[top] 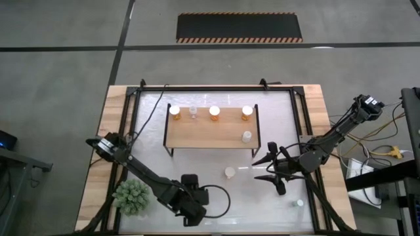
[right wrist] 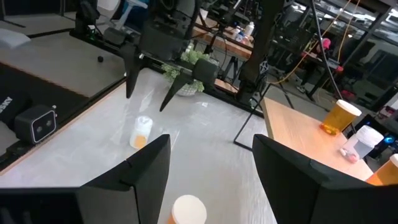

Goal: Pick and place medicine bottles onto shelf by color
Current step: Put the white pill bottle on the shelf

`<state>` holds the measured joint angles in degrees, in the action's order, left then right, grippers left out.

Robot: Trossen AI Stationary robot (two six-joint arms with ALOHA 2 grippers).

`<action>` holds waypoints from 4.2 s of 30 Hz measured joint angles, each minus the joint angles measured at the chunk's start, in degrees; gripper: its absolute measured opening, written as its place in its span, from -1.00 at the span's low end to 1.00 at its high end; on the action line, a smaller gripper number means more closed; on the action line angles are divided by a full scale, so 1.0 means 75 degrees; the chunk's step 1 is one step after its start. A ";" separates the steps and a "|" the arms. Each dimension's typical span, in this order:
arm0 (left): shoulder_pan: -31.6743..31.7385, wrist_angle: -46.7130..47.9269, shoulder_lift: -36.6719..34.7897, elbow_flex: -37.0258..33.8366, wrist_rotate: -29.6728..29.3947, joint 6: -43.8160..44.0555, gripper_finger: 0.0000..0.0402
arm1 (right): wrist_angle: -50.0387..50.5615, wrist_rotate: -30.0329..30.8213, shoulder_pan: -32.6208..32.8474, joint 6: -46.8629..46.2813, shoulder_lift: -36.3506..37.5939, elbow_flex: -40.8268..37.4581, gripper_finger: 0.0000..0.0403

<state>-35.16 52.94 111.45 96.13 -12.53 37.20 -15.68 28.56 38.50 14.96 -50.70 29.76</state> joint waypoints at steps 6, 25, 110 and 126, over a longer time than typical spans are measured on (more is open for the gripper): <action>-0.0029 0.0025 0.0003 0.0010 -0.0165 -0.0003 0.33 | 0.0004 -0.0003 0.0000 -0.0057 0.0000 -0.0003 0.09; -0.0064 -0.1085 0.0349 -0.1137 -0.0186 0.0599 0.33 | 0.0053 -0.0012 0.0000 -0.0470 -0.0009 -0.0105 0.09; 0.3538 0.3802 -0.3084 -0.1031 -0.1745 0.2061 -0.34 | 0.0090 -0.0064 0.0000 -0.0801 -0.0012 -0.0145 0.09; 0.3538 0.3783 -0.3084 -0.1294 -0.1860 0.2368 -0.30 | 0.0087 -0.0064 0.0000 -0.0808 -0.0012 -0.0145 0.09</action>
<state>-8.62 81.31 88.31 86.43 -26.48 54.96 -15.03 28.08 38.50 8.90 -50.78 28.67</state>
